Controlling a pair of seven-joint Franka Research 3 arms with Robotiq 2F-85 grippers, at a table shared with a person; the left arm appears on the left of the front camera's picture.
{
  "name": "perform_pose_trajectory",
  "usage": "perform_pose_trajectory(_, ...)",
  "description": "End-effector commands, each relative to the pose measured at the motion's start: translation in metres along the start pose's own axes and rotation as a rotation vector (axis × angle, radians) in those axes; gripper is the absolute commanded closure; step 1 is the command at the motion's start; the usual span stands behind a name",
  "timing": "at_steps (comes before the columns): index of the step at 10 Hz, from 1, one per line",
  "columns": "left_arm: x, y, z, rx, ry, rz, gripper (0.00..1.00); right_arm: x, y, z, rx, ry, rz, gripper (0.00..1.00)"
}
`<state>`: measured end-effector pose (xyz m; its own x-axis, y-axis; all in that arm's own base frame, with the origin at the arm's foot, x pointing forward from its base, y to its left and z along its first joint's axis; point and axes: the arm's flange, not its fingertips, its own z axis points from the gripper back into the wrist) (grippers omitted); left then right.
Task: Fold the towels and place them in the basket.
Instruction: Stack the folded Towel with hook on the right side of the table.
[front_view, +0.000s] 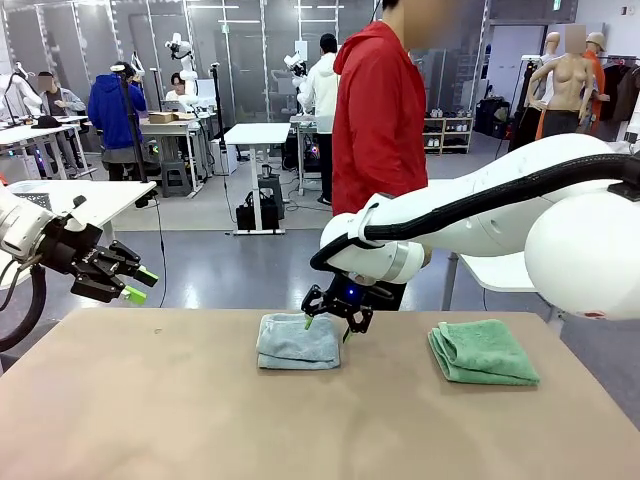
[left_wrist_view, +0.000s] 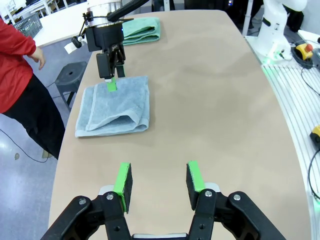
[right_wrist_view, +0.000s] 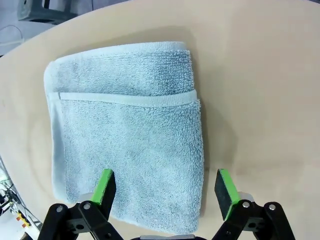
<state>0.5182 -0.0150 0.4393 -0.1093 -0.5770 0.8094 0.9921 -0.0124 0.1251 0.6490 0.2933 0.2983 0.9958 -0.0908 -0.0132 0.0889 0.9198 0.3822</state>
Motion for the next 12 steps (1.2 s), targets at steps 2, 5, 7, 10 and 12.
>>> perform_pose_trajectory(2,-0.0004,-0.0004,0.0003,0.001,0.000,-0.019,0.43,0.0055,-0.0034,-0.0004,0.027,0.029,0.004,0.20)
perform_pose_trajectory(5,-0.0004,-0.0004,0.0003,0.001,0.000,-0.019,0.43,0.0031,-0.0029,-0.0003,0.021,0.026,0.012,0.60)
perform_pose_trajectory(7,-0.0004,-0.0004,0.0003,0.001,0.000,-0.019,0.43,0.0027,-0.0022,-0.0012,0.012,0.029,0.014,0.80)
perform_pose_trajectory(10,-0.0004,-0.0004,0.0003,0.001,0.000,-0.019,0.43,0.0026,-0.0024,-0.0027,-0.001,0.033,0.013,0.82)
perform_pose_trajectory(12,-0.0004,-0.0004,0.0003,0.001,0.000,-0.019,0.43,0.0021,-0.0037,-0.0032,-0.005,0.036,0.013,1.00)
